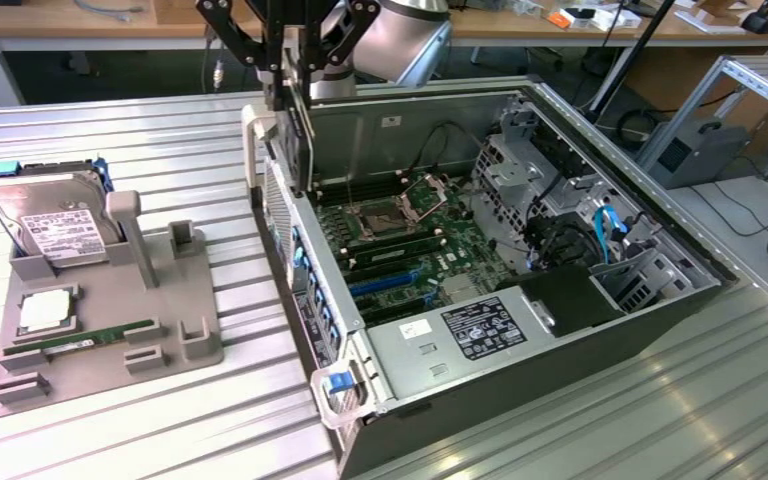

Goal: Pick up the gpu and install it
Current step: 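Pick up the gpu and move the gpu toward the slot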

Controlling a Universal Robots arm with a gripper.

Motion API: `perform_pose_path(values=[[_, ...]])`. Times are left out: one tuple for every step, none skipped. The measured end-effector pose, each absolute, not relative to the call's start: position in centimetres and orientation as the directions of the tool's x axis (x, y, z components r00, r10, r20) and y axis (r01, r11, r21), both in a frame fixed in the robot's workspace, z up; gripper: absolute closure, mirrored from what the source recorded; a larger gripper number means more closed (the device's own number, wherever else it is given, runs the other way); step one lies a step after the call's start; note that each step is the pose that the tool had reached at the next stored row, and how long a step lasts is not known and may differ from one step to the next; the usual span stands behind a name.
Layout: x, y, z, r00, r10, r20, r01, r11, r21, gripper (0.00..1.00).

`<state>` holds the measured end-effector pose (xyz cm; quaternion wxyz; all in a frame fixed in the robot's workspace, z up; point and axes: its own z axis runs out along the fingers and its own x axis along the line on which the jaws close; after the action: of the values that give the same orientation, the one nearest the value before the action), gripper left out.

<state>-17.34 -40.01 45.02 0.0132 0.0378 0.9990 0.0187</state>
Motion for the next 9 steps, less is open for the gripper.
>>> perform_pose_path(values=[[-17.28,-40.01,45.02,-0.997,0.076,-0.025,0.075,0.996,0.038,0.73],[-17.24,-40.00,45.02,-0.997,0.076,-0.025,0.075,0.996,0.038,0.73],[-17.18,-40.01,45.02,-0.997,0.076,-0.025,0.075,0.996,0.038,0.73],[-17.14,-40.00,45.02,-0.997,0.076,-0.025,0.075,0.996,0.038,0.73],[-17.08,-40.00,45.02,-0.997,0.076,-0.025,0.075,0.996,0.038,0.73],[-16.98,-40.00,45.02,-0.997,0.076,-0.025,0.075,0.996,0.038,0.73],[-16.87,-40.00,45.02,-0.997,0.076,-0.025,0.075,0.996,0.038,0.73],[-16.75,-40.01,45.02,-0.997,0.076,-0.025,0.075,0.996,0.038,0.73],[-16.70,-40.01,45.02,-0.997,0.076,-0.025,0.075,0.996,0.038,0.73]])
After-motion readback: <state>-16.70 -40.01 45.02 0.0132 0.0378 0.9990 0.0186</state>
